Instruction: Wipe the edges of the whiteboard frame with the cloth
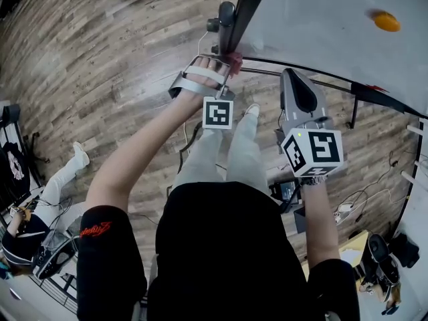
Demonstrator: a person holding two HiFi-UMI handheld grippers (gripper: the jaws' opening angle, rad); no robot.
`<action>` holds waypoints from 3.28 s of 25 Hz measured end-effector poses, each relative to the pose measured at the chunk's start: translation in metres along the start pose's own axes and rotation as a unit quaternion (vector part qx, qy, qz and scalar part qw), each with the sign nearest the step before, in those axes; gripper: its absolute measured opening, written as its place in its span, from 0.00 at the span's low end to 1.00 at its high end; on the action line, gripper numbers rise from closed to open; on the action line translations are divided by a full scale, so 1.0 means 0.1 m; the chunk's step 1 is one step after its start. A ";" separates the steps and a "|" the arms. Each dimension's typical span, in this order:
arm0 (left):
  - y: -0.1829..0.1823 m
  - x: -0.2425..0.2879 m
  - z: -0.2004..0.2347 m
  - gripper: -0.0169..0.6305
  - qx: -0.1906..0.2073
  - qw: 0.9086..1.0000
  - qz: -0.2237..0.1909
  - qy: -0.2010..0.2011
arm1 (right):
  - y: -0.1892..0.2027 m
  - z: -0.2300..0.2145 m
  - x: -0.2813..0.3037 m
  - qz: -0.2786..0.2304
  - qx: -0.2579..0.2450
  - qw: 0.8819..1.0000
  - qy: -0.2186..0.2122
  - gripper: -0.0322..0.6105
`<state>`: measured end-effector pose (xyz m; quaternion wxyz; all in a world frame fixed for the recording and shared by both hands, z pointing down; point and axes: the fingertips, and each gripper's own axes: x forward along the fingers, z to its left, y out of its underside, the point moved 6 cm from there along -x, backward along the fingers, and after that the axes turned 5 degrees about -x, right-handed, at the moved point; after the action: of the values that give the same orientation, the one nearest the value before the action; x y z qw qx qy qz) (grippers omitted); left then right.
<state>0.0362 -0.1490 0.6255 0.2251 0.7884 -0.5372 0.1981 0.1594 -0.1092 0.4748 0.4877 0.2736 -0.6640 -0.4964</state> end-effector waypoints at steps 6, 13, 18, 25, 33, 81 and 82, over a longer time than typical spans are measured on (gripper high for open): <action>0.02 0.07 -0.06 0.10 -0.001 1.000 0.007 0.004 | 0.05 -0.05 0.03 0.007 -0.002 1.000 -0.004 0.05; 0.01 0.13 -0.12 0.10 -0.005 1.000 0.005 0.012 | 0.13 -0.08 0.06 0.017 0.002 1.000 -0.008 0.05; 0.03 0.15 -0.17 0.10 0.002 1.000 0.012 0.018 | 0.17 -0.07 0.09 0.020 0.003 1.000 -0.012 0.05; 0.03 0.18 -0.23 0.10 -0.012 0.999 0.013 0.030 | 0.24 -0.09 0.12 0.029 0.007 0.999 -0.015 0.05; 0.04 0.21 -0.24 0.10 -0.012 1.000 0.019 0.019 | 0.27 -0.07 0.16 0.033 0.009 0.999 -0.020 0.05; 0.16 -1.89 0.70 0.10 -0.642 0.716 -0.273 0.000 | 0.13 0.48 -0.42 -0.014 0.026 0.999 0.019 0.05; 0.19 -1.94 0.74 0.10 -0.645 0.713 -0.275 -0.008 | 0.10 0.53 -0.43 -0.020 0.025 0.999 0.020 0.05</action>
<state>-0.0431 -0.0504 0.4599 0.7191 0.5661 -0.2958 -0.2737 0.1286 -0.0483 0.4662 0.4843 0.3084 -0.6605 -0.4838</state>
